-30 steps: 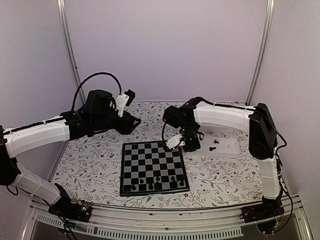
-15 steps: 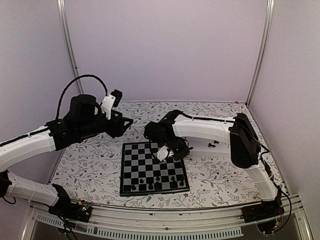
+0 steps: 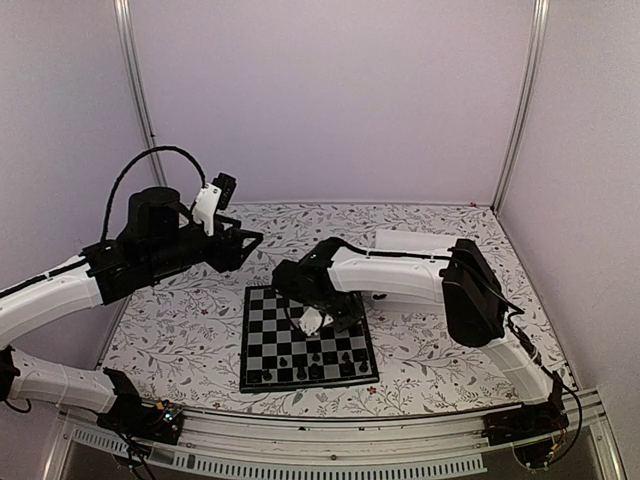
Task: Set up the chess pieces on the board
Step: Place the chess piece on the chessboard, then pick up the chess piece from the chessboard.
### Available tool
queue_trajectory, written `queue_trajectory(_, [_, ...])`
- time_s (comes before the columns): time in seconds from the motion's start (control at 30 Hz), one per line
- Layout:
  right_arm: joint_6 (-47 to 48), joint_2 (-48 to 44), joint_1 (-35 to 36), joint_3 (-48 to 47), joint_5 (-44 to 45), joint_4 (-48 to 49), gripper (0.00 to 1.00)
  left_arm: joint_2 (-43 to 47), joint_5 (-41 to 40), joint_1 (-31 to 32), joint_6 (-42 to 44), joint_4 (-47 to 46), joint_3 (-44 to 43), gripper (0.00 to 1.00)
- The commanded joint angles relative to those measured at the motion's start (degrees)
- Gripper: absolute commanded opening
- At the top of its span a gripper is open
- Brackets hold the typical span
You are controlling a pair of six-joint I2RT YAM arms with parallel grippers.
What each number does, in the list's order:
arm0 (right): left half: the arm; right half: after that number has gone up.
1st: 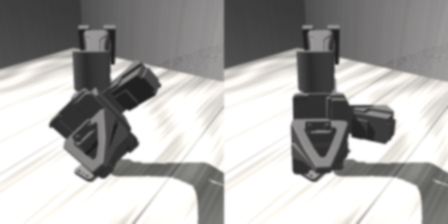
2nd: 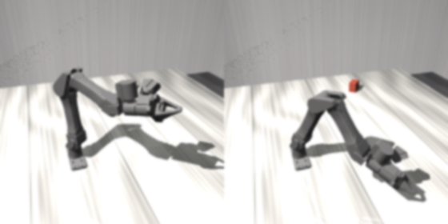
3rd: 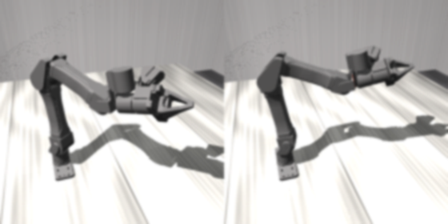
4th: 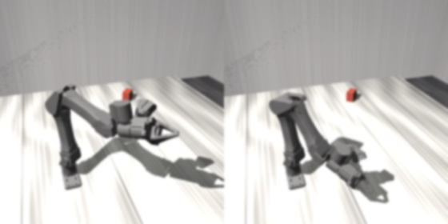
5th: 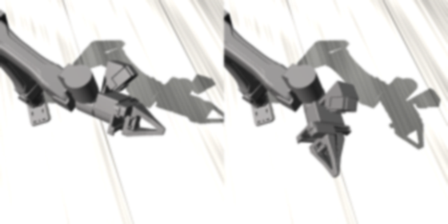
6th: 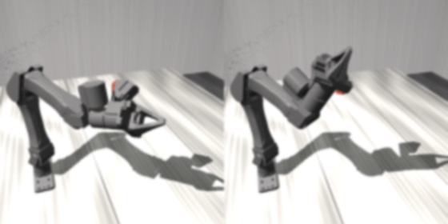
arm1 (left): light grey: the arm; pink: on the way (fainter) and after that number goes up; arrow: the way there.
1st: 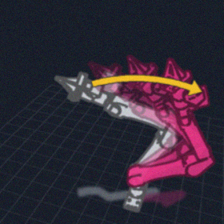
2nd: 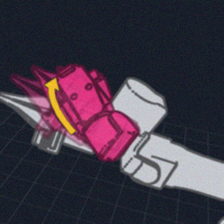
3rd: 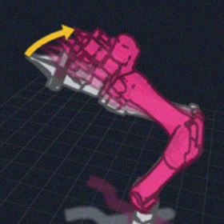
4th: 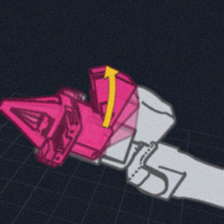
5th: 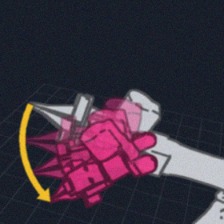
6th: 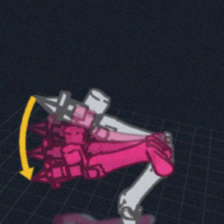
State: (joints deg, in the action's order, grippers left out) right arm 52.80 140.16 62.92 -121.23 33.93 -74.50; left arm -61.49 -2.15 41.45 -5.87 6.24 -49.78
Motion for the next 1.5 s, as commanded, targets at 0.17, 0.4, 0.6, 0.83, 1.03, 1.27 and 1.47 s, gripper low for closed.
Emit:
queue_trajectory(0.17, [2.8,-3.85,0.43,-1.34,-4.89,5.79,0.41,0.38,-0.38,0.82,-0.32,-1.28,1.0,0.65])
queue_trajectory(0.4, [2.44,-12.23,-1.85,-1.23,-12.3,5.92,0.45,-1.45,-0.73,0.82,0.29,-0.77,0.09,0.66])
queue_trajectory(0.6, [-2.45,-18.27,-8.45,3.34,-31.98,8.62,0.45,-5.81,-0.19,0.58,2.12,1.87,-4.8,0.67])
queue_trajectory(0.83, [-12.61,-28.51,-20.77,23.23,-62.42,28.56,0.41,-12.29,-0.17,-1.23,9.62,0.52,-11.33,0.68])
queue_trajectory(1.03, [-17.74,-27.94,-22.57,31.07,-65.47,34.7,0.4,-10.34,14.49,-11.63,2.15,-13.52,-1.9,0.62])
queue_trajectory(1.27, [-19.77,-24.92,-22.39,34.2,-66.65,38.24,0.4,-6.42,12.24,-14.43,3.02,-13.32,0.12,0.62])
queue_trajectory(1.47, [-19.31,-20.67,-19.97,31.19,-62.81,36.48,0.41,-5.71,10.67,-14.67,3.62,-11.32,-0.14,0.63])
